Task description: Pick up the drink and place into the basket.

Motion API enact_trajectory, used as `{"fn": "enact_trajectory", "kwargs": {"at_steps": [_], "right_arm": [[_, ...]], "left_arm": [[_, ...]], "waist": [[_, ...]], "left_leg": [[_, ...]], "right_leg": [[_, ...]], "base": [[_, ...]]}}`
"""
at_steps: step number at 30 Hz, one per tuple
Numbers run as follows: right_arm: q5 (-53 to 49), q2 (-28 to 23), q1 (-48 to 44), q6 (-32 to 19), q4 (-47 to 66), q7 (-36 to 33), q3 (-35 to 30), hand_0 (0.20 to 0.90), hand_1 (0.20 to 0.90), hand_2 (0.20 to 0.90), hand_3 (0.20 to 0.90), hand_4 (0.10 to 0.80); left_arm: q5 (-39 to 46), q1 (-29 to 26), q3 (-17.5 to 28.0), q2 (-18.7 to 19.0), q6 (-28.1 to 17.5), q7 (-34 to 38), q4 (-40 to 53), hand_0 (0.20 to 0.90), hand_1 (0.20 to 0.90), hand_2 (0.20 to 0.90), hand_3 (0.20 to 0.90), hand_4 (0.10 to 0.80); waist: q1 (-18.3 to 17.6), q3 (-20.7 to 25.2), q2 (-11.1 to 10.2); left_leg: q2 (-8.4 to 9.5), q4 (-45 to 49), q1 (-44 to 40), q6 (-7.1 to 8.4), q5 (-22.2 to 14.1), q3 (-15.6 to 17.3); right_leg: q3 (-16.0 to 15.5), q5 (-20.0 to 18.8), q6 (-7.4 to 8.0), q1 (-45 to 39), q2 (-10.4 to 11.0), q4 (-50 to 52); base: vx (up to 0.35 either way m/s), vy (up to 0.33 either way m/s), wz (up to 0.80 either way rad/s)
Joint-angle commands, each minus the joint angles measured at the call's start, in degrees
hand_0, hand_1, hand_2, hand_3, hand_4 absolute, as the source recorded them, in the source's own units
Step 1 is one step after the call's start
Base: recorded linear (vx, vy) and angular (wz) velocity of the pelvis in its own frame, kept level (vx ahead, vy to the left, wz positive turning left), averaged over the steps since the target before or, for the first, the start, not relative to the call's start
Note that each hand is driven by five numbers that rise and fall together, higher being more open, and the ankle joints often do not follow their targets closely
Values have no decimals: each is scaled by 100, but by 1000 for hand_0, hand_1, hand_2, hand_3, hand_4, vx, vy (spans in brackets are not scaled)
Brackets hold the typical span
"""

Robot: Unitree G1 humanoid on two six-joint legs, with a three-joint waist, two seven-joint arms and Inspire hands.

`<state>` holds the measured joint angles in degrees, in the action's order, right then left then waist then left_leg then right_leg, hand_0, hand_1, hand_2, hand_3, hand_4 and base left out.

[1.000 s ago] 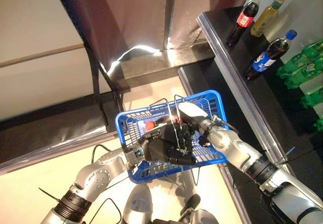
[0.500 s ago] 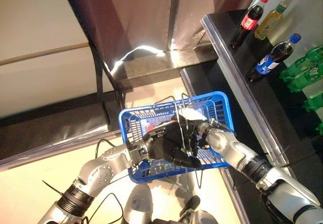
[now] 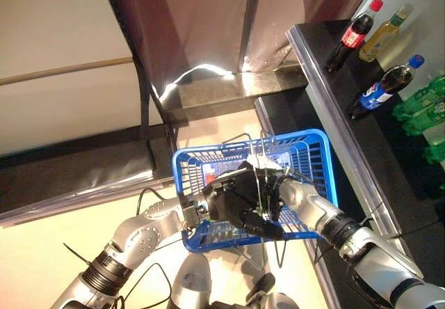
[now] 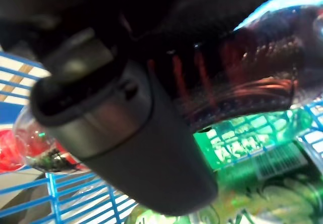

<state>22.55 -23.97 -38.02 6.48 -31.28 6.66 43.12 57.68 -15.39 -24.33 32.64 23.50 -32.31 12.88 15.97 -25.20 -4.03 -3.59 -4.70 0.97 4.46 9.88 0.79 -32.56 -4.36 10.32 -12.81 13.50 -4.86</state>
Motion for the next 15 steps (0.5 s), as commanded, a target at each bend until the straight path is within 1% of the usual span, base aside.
{"fn": "enact_trajectory", "kwargs": {"at_steps": [1, 6, 10, 11, 12, 13, 14, 15], "right_arm": [[220, 532, -405, -86, -614, -212, 484, 300, 300, 300, 200, 100], [292, 708, -476, 135, -815, -231, 477, 300, 300, 300, 200, 100], [308, 760, -473, 176, -936, -294, 473, 300, 300, 300, 200, 100], [303, 772, -474, 218, -945, -284, 463, 375, 375, 375, 288, 188], [308, 787, -471, 243, -982, -298, 462, 427, 427, 427, 348, 248], [304, 795, -473, 259, -1013, -306, 457, 716, 716, 716, 686, 586], [290, 805, -478, 277, -1030, -318, 462, 900, 900, 900, 900, 800], [293, 819, -485, 296, -1044, -309, 456, 900, 900, 900, 900, 800]], "left_arm": [[903, -716, -415, -1503, -1008, -1461, 1526, 300, 300, 300, 200, 100], [885, -775, -434, -1587, -974, -1434, 1525, 300, 300, 300, 200, 100], [895, -788, -426, -1600, -942, -1441, 1531, 300, 300, 300, 200, 100], [903, -790, -417, -1604, -925, -1438, 1537, 300, 300, 300, 200, 100], [899, -785, -418, -1607, -918, -1437, 1544, 300, 300, 300, 200, 100], [898, -781, -413, -1618, -907, -1441, 1548, 300, 300, 300, 200, 100], [902, -790, -416, -1624, -899, -1424, 1559, 300, 300, 300, 200, 100], [907, -789, -413, -1627, -892, -1417, 1568, 300, 300, 300, 200, 100]], "waist": [[66, 2334, -58], [93, 2353, -43], [115, 2362, -37], [120, 2366, -34], [126, 2365, -35], [130, 2370, -31], [131, 2369, -31], [132, 2371, -29]], "left_leg": [[38, -30, -344, 29, -612, 134], [43, -30, -344, 22, -603, 111], [43, -30, -345, 22, -600, 91], [46, -30, -341, 21, -598, 82], [47, -30, -341, 20, -595, 79], [46, -30, -339, 21, -592, 76], [48, -30, -337, 22, -590, 73], [48, -30, -332, 23, -588, 72]], "right_leg": [[88, -12, 96, 111, -32, -14], [66, -11, 85, 92, -35, -14], [47, -9, 81, 80, -40, -14], [47, -6, 78, 80, -42, -14], [41, -4, 74, 73, -46, -14], [36, -4, 75, 71, -44, -14], [34, -5, 73, 73, -47, -14], [33, -4, 72, 76, -47, -14]], "base": [[0, 0, 0], [0, 0, 0], [0, 0, 0], [0, 0, 0], [0, 0, 0], [0, 0, 0], [0, 0, 0], [0, 0, 0]]}}
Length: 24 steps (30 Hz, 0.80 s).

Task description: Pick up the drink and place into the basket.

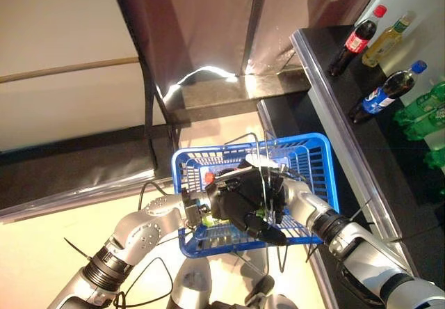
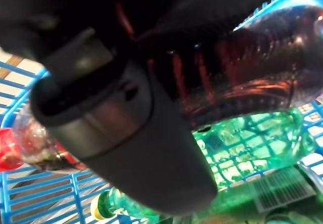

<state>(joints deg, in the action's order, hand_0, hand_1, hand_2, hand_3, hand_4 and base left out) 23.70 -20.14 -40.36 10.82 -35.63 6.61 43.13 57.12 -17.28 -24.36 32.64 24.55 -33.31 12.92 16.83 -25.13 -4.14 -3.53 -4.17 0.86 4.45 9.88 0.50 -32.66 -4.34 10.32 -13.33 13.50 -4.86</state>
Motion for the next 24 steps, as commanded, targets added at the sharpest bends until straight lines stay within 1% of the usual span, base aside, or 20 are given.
{"fn": "enact_trajectory", "kwargs": {"at_steps": [1, 24], "right_arm": [[173, 446, -262, -115, -621, -293, 452, 900, 900, 900, 900, 800], [158, 534, -222, -81, -789, -381, 426, 900, 900, 900, 900, 800]], "left_arm": [[970, -599, -403, -1629, -987, -1316, 1567, 300, 300, 300, 200, 100], [987, -639, -443, -1701, -975, -1207, 1587, 300, 300, 300, 200, 100]], "waist": [[49, 2366, -17], [37, 2373, -10]], "left_leg": [[43, -83, -319, 23, -588, 96], [50, -83, -305, 19, -575, 106]], "right_leg": [[44, -5, 70, 131, -48, -14], [45, -11, 55, 147, -52, -14]], "base": [[0, 0, 0], [0, 0, 0]]}}
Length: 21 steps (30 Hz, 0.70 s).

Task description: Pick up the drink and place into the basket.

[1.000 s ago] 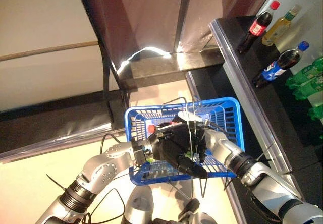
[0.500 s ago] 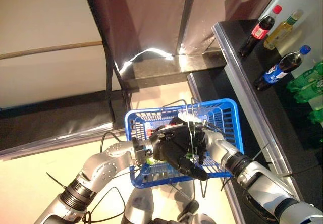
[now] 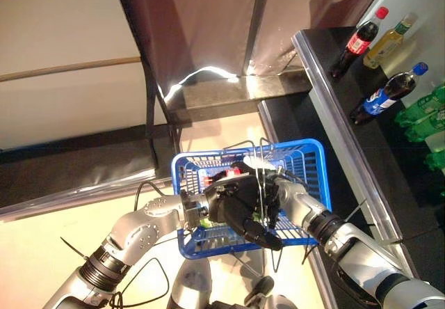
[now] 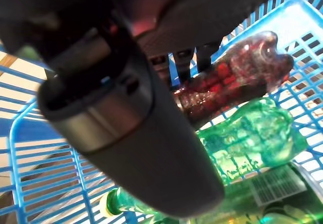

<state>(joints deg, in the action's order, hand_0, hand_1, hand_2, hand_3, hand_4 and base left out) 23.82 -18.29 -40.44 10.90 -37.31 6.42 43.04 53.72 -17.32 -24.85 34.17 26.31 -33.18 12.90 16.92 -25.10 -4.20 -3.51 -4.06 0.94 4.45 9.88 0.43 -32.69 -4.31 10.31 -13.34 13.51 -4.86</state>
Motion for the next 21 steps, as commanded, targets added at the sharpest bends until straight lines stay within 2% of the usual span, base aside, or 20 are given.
{"fn": "enact_trajectory", "kwargs": {"at_steps": [1, 5, 9, 14, 21], "right_arm": [[120, 354, -209, -82, -625, -380, 433, 900, 900, 900, 900, 800], [-186, 303, -161, -101, -521, -536, 343, 900, 900, 900, 900, 800], [-458, 134, 133, -134, -109, -740, 89, 900, 900, 900, 900, 800], [-679, -191, 619, -165, 736, -934, -252, 900, 900, 900, 900, 800], [-1136, -493, 1671, -738, 1698, -1422, -1094, 900, 900, 900, 900, 800]], "left_arm": [[1327, -639, -395, -1857, -1158, -1200, 1592, 300, 300, 300, 200, 100], [1291, -586, -314, -1817, -1404, -908, 1597, 300, 300, 300, 200, 100], [1314, -411, 27, -1701, -1800, -292, 1460, 300, 300, 300, 200, 100], [1285, -23, 480, -1492, -2113, -273, 1367, 300, 300, 300, 200, 100], [1225, 421, 1137, -1404, -2671, 198, 1138, 300, 300, 300, 200, 100]], "waist": [[27, 2366, 0], [0, 2368, 3], [-64, 2354, 23], [-183, 2308, 76], [-513, 2243, 250]], "left_leg": [[49, -94, -316, 17, -575, 110], [36, -94, -313, 26, -573, 140], [25, -94, -334, 19, -579, 203], [-4, -94, -367, 22, -599, 335], [-63, -94, -451, 11, -643, 638]], "right_leg": [[48, -15, 54, 147, -54, -14], [59, -25, 61, 166, -49, -14], [97, -53, 75, 196, -39, -14], [171, -89, 97, 243, -6, -14], [374, -143, 147, 342, 64, -14]], "base": [[0, 0, 0], [0, 0, 0], [0, 0, 0], [-5, 11, -2], [-5, 50, -12]]}}
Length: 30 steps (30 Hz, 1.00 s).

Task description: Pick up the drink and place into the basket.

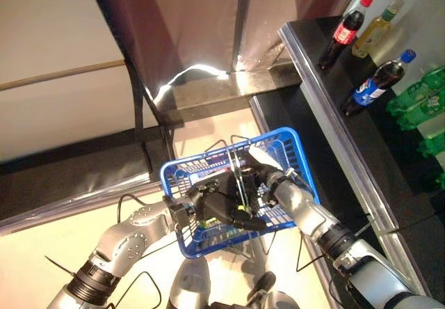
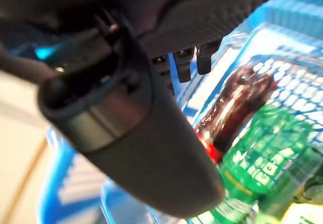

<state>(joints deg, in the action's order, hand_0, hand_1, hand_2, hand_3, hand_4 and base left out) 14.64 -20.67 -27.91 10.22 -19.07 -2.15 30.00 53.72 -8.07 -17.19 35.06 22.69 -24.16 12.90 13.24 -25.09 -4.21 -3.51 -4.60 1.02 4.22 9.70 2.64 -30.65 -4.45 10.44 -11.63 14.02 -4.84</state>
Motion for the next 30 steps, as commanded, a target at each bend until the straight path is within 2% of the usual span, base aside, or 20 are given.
{"fn": "enact_trajectory", "kwargs": {"at_steps": [1, 9, 12, 18, 25, 30], "right_arm": [[-259, -288, 581, -766, -4, -595, 75, 900, 900, 900, 900, 800], [-515, -475, 1377, -1248, 524, -848, -567, 900, 900, 900, 900, 800], [-515, -512, 1615, -1417, 650, -938, -764, 900, 900, 900, 900, 800], [-619, -542, 2044, -1741, 774, -1206, -1085, 900, 900, 900, 900, 800], [-871, -519, 2337, -1801, 430, -1221, -1325, 900, 900, 900, 900, 800], [-1358, -377, 2613, -1780, 93, -974, -1508, 900, 900, 900, 900, 800]], "left_arm": [[1221, -461, 462, -1485, -2393, -602, 1063, 300, 300, 300, 200, 100], [979, -227, 858, -1449, -2944, 94, 578, 300, 300, 300, 200, 100], [614, -121, 973, -1424, -3200, 372, 318, 300, 300, 300, 200, 100], [344, 54, 1203, -1402, -3450, 826, -361, 300, 300, 300, 200, 100], [-90, 182, 1350, -1445, -3472, 1358, -1211, 300, 300, 300, 200, 100], [-130, 432, 1508, -1513, -3269, 1520, -1843, 300, 300, 300, 200, 100]], "waist": [[-208, 2236, 271], [-553, 2235, 336], [-684, 2234, 346], [-908, 2230, 361], [-1062, 2221, 352], [-1125, 2196, 348]], "left_leg": [[-68, -40, -473, 33, -631, 455], [-119, -40, -530, 60, -650, 687], [-136, -40, -562, 66, -665, 757], [-158, -40, -638, 63, -698, 854], [-156, -40, -715, 63, -747, 924], [-136, -40, -737, 57, -769, 934]], "right_leg": [[201, -137, 137, 183, 17, -16], [404, -181, 155, 284, 42, -16], [487, -185, 147, 311, 31, -16], [644, -182, 122, 338, 3, -16], [765, -151, 96, 325, -31, -16], [835, -148, 79, 325, -53, -16]], "base": [[8, 56, -11], [6, 22, -15], [9, 8, -9], [28, 2, -12], [24, -17, -6], [16, -21, -8]]}}
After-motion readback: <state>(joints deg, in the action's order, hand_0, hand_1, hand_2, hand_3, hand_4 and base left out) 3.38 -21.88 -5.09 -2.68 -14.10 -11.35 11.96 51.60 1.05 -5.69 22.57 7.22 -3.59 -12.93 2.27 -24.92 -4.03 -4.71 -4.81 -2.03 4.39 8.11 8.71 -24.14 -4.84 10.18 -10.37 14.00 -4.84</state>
